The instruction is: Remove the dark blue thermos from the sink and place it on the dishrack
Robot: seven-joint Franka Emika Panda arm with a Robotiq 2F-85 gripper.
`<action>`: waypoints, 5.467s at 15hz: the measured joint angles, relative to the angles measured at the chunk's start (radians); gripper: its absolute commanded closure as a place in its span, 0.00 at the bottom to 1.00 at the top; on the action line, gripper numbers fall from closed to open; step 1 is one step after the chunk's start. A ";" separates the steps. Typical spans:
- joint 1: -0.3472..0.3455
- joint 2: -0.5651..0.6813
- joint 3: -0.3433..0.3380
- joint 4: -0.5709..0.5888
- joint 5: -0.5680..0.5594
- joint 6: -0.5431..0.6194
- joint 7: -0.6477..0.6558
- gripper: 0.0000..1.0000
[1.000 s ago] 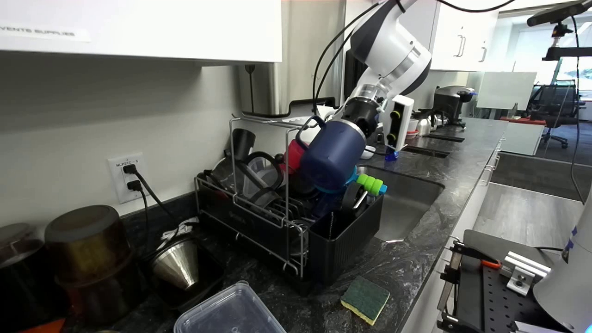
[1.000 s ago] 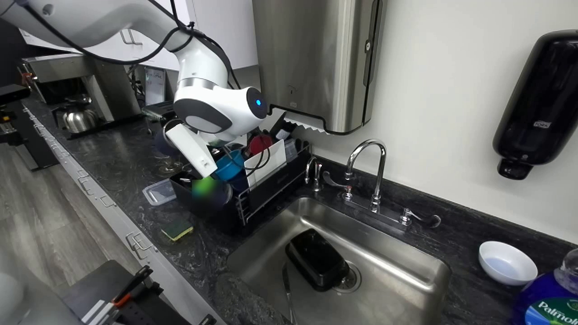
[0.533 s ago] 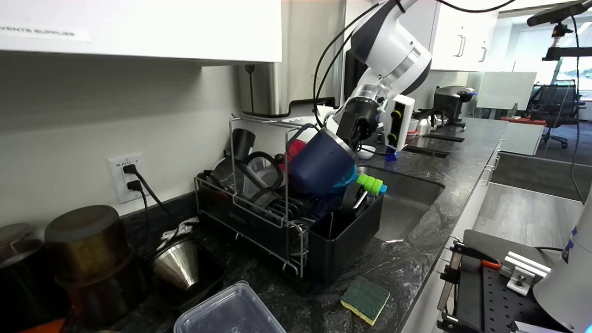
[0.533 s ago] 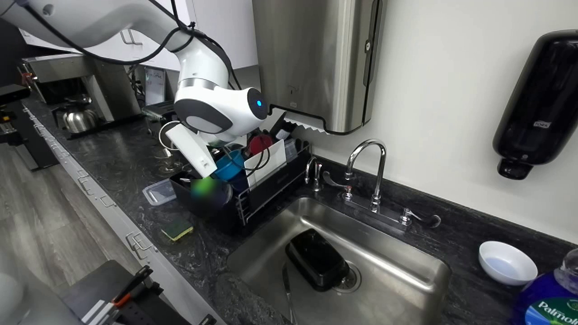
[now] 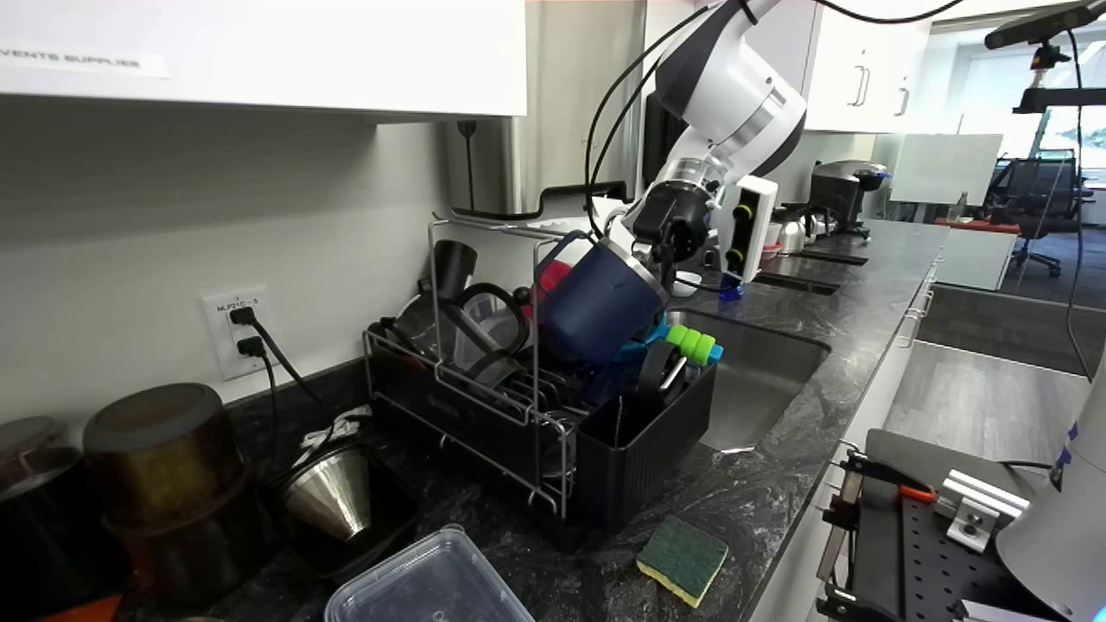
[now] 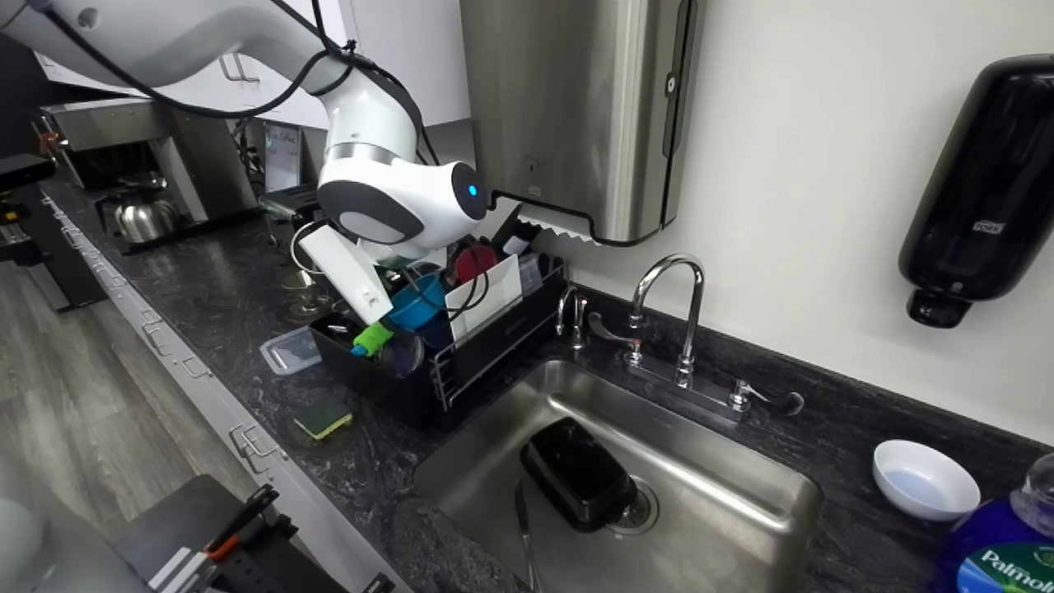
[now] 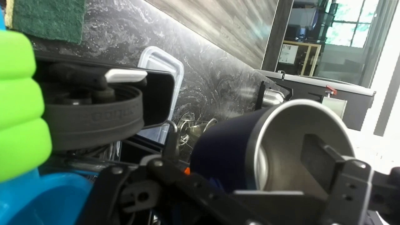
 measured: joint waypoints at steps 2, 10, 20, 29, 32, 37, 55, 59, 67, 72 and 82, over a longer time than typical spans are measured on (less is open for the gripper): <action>0.000 0.000 0.000 0.000 0.000 -0.003 0.000 0.00; -0.004 0.000 -0.003 0.000 -0.002 -0.008 0.000 0.00; -0.042 -0.006 -0.040 0.015 -0.024 -0.018 0.000 0.00; -0.068 -0.006 -0.066 0.021 -0.043 -0.022 0.000 0.00; -0.075 -0.006 -0.078 0.029 -0.044 -0.040 0.000 0.00; -0.099 -0.009 -0.101 0.047 -0.052 -0.069 0.000 0.00; -0.170 -0.013 -0.174 0.101 -0.142 -0.116 0.000 0.00; -0.179 -0.019 -0.186 0.117 -0.191 -0.117 0.001 0.00; -0.196 -0.034 -0.194 0.152 -0.320 -0.096 0.017 0.00; -0.199 -0.028 -0.203 0.165 -0.384 -0.030 0.029 0.00; -0.212 0.013 -0.231 0.236 -0.592 0.098 0.094 0.00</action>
